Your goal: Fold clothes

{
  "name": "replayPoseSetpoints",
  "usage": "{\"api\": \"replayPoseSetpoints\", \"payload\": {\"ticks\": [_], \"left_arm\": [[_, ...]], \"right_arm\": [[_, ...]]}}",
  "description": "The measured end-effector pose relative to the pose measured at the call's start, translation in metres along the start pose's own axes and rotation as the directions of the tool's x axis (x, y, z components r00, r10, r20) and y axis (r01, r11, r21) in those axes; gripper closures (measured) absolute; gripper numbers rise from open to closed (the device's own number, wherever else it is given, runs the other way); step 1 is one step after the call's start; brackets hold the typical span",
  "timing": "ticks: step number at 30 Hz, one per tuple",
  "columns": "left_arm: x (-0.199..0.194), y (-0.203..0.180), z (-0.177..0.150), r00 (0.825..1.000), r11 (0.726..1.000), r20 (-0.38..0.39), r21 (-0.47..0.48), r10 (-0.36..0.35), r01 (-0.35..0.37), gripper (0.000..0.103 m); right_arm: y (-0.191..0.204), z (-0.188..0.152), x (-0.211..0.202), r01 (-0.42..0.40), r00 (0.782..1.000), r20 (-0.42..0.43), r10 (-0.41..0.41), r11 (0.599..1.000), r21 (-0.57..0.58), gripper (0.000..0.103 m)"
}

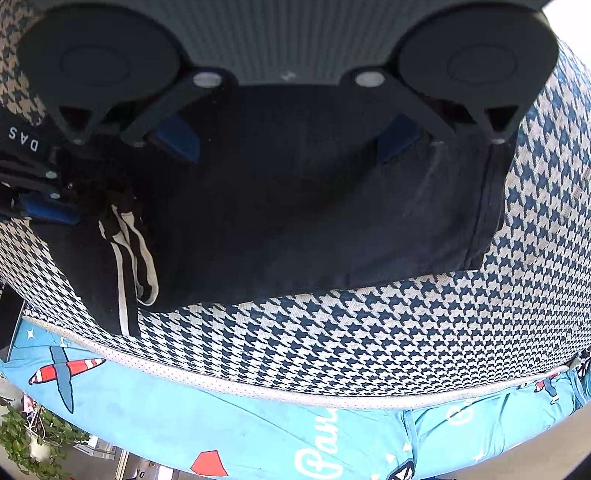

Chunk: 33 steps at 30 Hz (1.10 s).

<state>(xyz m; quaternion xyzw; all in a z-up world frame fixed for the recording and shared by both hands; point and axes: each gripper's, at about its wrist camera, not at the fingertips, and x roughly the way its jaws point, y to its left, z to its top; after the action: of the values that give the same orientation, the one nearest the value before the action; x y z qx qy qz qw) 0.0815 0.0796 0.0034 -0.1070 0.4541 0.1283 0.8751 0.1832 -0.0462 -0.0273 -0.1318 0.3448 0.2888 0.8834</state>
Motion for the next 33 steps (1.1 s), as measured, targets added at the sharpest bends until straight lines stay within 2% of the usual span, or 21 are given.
{"api": "replayPoseSetpoints", "payload": {"ticks": [3,6,10,17,24,27,33], "left_arm": [[-0.001,0.0,0.0,1.0,1.0,0.0,-0.004,-0.004,0.004,0.0],[-0.002,0.001,-0.001,1.0,1.0,-0.001,0.001,-0.006,0.006,0.0],[-0.002,0.002,-0.001,1.0,1.0,-0.002,0.007,0.0,0.0,0.0],[0.0,0.003,-0.001,1.0,1.0,-0.009,0.019,0.006,-0.006,0.0],[0.0,0.006,-0.002,1.0,0.999,-0.014,0.043,0.01,-0.01,0.0],[0.0,0.011,-0.002,1.0,0.999,-0.015,0.038,0.013,-0.013,0.0],[0.0,0.018,-0.001,1.0,1.0,-0.014,0.023,0.014,-0.014,0.0]], "right_arm": [[-0.004,0.005,-0.009,-0.01,1.0,0.023,0.009,0.999,0.036,0.074],[-0.009,0.013,-0.019,-0.017,0.996,0.09,0.01,0.996,0.084,0.074],[-0.015,0.024,-0.017,0.012,0.991,0.128,-0.028,0.992,0.126,0.074],[-0.013,0.032,0.004,0.044,0.992,0.113,-0.064,0.985,0.169,0.073],[-0.014,0.034,0.038,0.085,0.996,0.021,-0.092,0.971,0.224,0.068],[-0.015,0.035,0.043,0.093,0.995,0.014,-0.1,0.961,0.259,0.067],[-0.01,0.036,0.046,0.118,0.992,0.014,-0.125,0.962,0.246,0.066]]}}
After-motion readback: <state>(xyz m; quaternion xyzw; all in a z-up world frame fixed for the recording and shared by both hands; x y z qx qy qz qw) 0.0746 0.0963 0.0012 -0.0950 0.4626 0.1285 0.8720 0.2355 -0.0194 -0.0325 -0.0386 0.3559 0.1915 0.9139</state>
